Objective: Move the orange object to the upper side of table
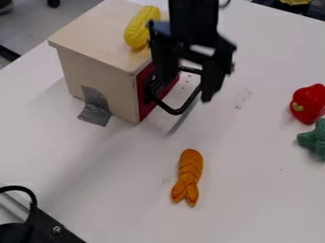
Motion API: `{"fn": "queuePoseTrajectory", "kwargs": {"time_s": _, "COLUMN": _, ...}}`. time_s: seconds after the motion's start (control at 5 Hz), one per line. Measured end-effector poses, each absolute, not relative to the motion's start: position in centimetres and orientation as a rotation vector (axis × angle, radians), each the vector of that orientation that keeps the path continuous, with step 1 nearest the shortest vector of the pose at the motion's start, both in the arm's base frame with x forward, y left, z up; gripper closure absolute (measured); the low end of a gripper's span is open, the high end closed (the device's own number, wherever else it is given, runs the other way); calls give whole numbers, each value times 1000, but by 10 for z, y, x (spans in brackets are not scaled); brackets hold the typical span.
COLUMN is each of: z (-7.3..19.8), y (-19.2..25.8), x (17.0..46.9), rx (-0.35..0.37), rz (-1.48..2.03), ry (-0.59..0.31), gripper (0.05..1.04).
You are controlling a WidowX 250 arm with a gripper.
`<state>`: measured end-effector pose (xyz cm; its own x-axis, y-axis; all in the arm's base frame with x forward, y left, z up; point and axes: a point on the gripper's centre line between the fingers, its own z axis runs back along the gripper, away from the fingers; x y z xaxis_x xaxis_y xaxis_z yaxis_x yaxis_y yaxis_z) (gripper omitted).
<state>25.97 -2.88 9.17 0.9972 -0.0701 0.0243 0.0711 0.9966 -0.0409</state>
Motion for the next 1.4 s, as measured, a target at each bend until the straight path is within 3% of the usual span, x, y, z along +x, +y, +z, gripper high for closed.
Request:
{"fn": "queuePoseTrajectory", "kwargs": {"time_s": 0.2, "z": 61, "y": -35, "x": 254, "rx": -4, "rz": -82, "ry": -33, "gripper": 87}}
{"fn": "queuePoseTrajectory", "kwargs": {"time_s": 0.6, "z": 32, "y": -47, "x": 233, "rx": 22, "rz": -51, "ry": -49, "gripper": 87}}
{"fn": "queuePoseTrajectory", "kwargs": {"time_s": 1.0, "z": 0, "y": -48, "x": 224, "rx": 35, "rz": 22, "ry": 50, "gripper": 87}}
{"fn": "queuePoseTrajectory", "kwargs": {"time_s": 1.2, "z": -2, "y": -47, "x": 225, "rx": 35, "rz": 41, "ry": 53, "gripper": 122}}
{"fn": "queuePoseTrajectory", "kwargs": {"time_s": 1.4, "z": 0, "y": -44, "x": 224, "rx": 38, "rz": 49, "ry": 49, "gripper": 420}}
